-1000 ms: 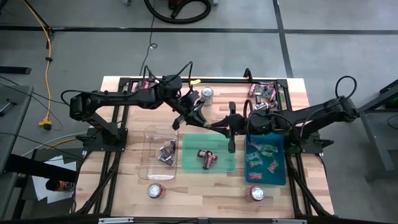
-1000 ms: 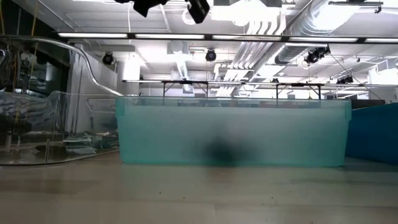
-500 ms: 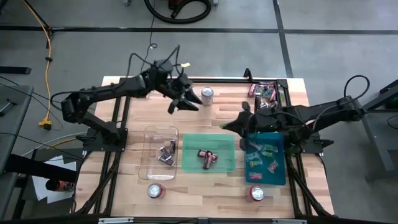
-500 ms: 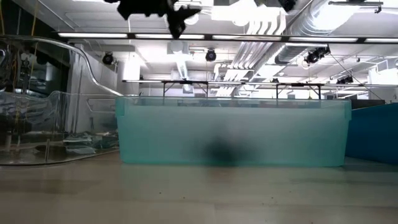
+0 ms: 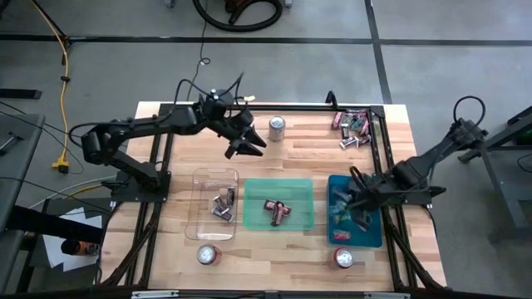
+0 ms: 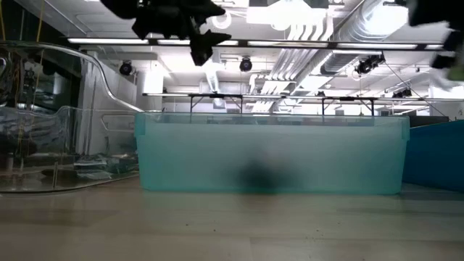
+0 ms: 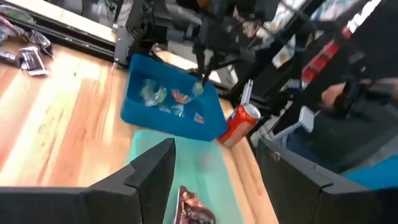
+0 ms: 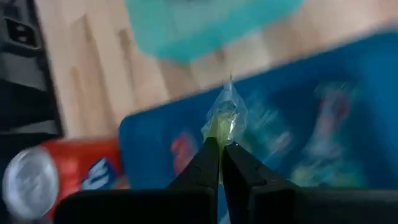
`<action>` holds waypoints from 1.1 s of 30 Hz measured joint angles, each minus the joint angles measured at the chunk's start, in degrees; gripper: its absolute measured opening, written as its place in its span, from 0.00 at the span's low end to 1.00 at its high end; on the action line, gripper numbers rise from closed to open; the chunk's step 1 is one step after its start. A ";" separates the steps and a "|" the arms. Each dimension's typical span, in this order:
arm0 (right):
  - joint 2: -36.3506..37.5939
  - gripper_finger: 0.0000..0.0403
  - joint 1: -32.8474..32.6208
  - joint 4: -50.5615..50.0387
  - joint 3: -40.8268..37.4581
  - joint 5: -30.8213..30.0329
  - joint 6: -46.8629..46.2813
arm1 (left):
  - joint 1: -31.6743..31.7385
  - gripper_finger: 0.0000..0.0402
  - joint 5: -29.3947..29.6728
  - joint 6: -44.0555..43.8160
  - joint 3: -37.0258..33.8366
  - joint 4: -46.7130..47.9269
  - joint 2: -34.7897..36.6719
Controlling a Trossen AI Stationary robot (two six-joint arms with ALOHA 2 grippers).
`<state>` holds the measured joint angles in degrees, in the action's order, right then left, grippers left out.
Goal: Organize candy in baskets
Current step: Put the green gummy into the blue bin
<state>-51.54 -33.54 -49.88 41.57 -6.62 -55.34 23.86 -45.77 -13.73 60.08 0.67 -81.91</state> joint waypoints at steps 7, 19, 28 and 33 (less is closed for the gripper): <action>1.88 0.00 -8.51 7.15 -5.55 11.24 -13.02 | -0.35 0.51 0.34 -11.13 -7.70 -14.12 0.22; -6.38 0.00 -11.26 8.37 -8.03 7.71 -18.17 | 2.89 0.51 8.40 -11.73 -8.58 -20.24 3.72; -10.40 0.02 -10.93 8.65 -8.03 8.02 -21.41 | 7.60 0.51 11.37 -12.13 -8.51 -20.46 11.41; -10.26 0.18 -10.20 8.33 -7.21 8.64 -24.27 | 9.55 0.51 11.75 -11.75 -8.51 -20.21 15.18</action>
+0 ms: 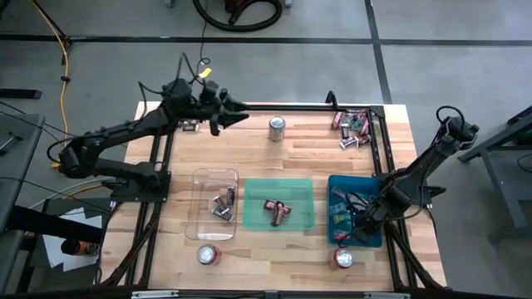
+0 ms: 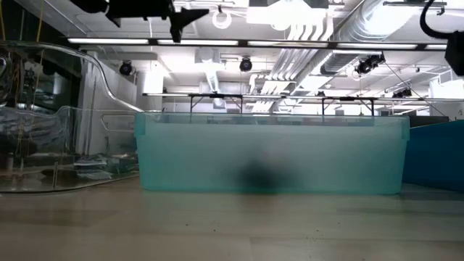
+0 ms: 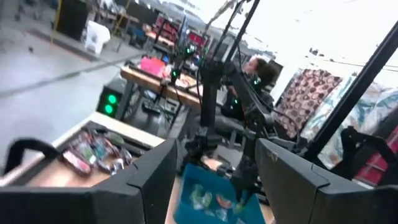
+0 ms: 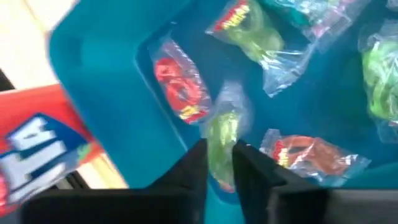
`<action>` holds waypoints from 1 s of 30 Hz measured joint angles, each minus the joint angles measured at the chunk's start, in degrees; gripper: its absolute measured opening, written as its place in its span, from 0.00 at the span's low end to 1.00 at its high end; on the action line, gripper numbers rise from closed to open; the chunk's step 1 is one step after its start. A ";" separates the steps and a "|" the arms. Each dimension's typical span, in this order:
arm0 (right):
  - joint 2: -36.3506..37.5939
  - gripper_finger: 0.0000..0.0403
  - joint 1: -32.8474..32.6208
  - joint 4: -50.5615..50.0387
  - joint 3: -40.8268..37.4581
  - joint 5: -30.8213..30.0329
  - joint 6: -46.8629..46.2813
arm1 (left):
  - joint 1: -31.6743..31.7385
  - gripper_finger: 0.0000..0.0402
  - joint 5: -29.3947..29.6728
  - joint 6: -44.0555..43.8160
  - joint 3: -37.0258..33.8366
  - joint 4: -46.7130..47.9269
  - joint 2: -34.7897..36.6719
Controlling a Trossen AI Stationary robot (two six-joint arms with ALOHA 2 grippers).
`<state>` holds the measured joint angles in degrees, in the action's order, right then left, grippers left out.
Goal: Organize candy in baskets
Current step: Put the green gummy into the blue bin, then put the blue gummy into the blue bin
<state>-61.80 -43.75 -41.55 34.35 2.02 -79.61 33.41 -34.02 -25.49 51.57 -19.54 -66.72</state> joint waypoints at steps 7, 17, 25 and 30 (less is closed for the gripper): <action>0.02 0.49 0.00 -4.10 5.92 0.09 3.07 | 3.77 0.51 0.00 2.56 -0.02 3.31 5.02; 0.04 0.64 2.92 -8.81 19.64 -17.06 1.47 | 7.93 0.51 -0.84 9.95 -0.01 12.32 9.22; 0.04 0.64 23.38 -18.45 28.45 -38.90 1.42 | 9.07 0.51 -0.88 13.19 0.00 15.52 9.15; -0.01 0.64 44.22 -21.09 28.24 -38.10 2.10 | 9.05 0.51 -0.90 13.17 0.00 15.41 8.37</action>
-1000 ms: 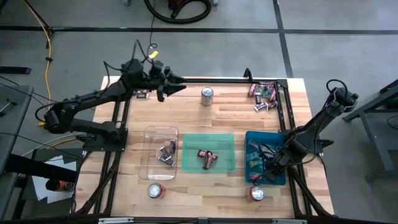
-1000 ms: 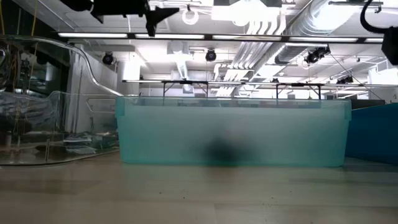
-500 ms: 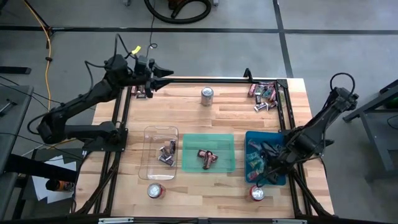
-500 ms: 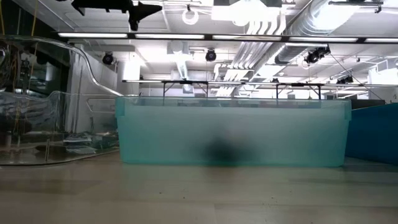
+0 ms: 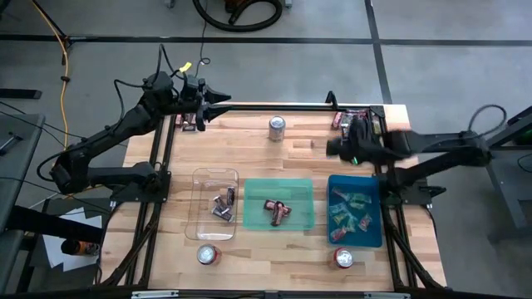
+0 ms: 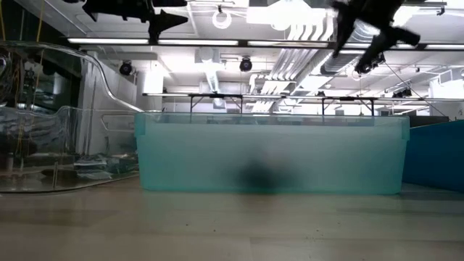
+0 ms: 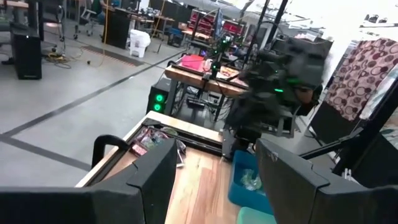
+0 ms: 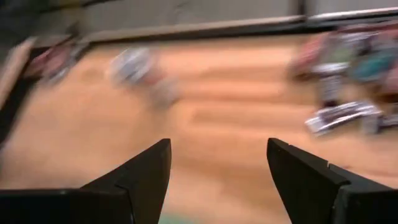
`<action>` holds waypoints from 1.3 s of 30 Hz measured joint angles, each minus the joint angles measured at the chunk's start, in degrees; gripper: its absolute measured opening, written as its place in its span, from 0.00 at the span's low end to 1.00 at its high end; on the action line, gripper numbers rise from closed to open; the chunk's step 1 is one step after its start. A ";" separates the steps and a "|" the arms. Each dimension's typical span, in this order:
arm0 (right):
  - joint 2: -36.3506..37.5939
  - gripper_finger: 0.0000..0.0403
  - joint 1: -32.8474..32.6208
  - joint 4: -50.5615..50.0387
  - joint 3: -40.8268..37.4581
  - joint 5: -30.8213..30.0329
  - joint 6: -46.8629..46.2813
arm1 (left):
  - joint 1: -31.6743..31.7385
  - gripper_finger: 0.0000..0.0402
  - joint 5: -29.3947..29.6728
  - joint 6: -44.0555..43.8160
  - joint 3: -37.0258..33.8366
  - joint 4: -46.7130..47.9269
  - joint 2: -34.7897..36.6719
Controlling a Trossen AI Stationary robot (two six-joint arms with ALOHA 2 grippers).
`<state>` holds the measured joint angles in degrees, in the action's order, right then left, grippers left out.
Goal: Organize candy in baskets
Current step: Put the blue gummy into the blue bin
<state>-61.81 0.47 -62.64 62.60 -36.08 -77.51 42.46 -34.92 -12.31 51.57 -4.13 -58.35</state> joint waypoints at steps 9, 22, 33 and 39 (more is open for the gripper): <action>-6.30 0.64 35.28 2.40 -5.29 5.90 19.15 | 0.00 0.51 1.15 -3.94 0.00 0.19 -1.91; -19.60 0.64 51.48 19.84 -12.75 15.12 29.68 | 0.35 0.51 17.39 -7.30 0.00 -0.03 -2.66; -29.08 0.64 53.19 21.37 -11.70 13.28 21.04 | 9.43 0.51 11.88 -5.65 0.00 -4.26 -6.36; -31.16 0.58 53.93 21.15 -11.66 12.99 15.53 | 13.14 0.51 2.35 -7.15 -0.02 -10.21 -10.82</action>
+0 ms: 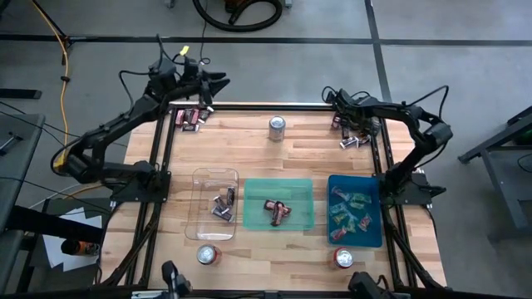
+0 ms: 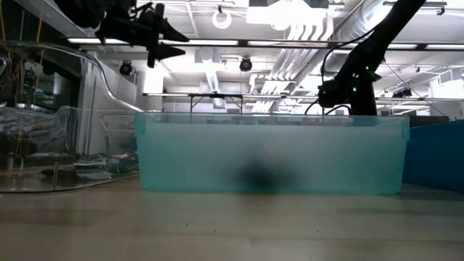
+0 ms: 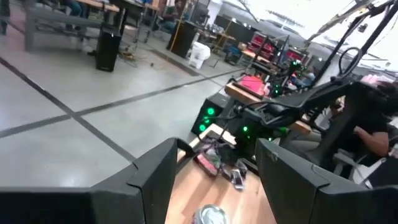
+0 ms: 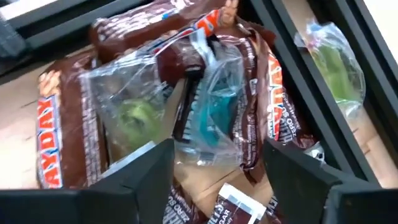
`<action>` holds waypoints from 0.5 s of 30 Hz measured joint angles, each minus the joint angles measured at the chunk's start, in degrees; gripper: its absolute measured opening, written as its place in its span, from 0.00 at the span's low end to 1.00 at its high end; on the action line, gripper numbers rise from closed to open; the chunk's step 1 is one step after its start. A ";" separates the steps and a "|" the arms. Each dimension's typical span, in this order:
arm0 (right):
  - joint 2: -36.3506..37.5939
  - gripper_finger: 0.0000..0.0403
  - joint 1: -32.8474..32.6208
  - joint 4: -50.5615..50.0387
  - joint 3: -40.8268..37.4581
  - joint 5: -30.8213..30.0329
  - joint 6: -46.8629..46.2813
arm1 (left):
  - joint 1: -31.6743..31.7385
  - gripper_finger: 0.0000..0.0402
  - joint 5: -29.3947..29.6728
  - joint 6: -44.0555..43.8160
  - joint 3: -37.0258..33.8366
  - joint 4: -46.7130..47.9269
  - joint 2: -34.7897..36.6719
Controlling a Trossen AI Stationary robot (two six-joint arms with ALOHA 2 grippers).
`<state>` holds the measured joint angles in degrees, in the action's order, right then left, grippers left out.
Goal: Organize candy in baskets
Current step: Put the blue gummy into the blue bin
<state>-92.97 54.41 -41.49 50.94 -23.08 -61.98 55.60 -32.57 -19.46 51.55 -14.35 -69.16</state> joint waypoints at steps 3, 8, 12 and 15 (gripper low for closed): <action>0.09 0.50 0.05 0.02 0.00 -0.67 -1.49 | 0.69 0.51 -0.63 0.07 0.00 -0.57 -0.98; 0.37 0.35 1.13 0.45 0.02 -0.85 -1.43 | 1.61 0.51 -2.03 0.07 0.00 -0.58 -1.87; 0.37 0.28 2.03 1.01 0.02 -0.66 -2.68 | 2.53 0.51 -2.13 0.09 0.00 -0.68 -1.88; 0.37 0.27 2.22 1.68 0.02 -0.71 -4.06 | 3.12 0.51 -2.13 0.09 0.00 -0.79 -1.88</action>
<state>-92.60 56.62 -39.81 50.96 -23.79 -66.04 58.72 -34.70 -19.38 51.55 -15.14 -71.05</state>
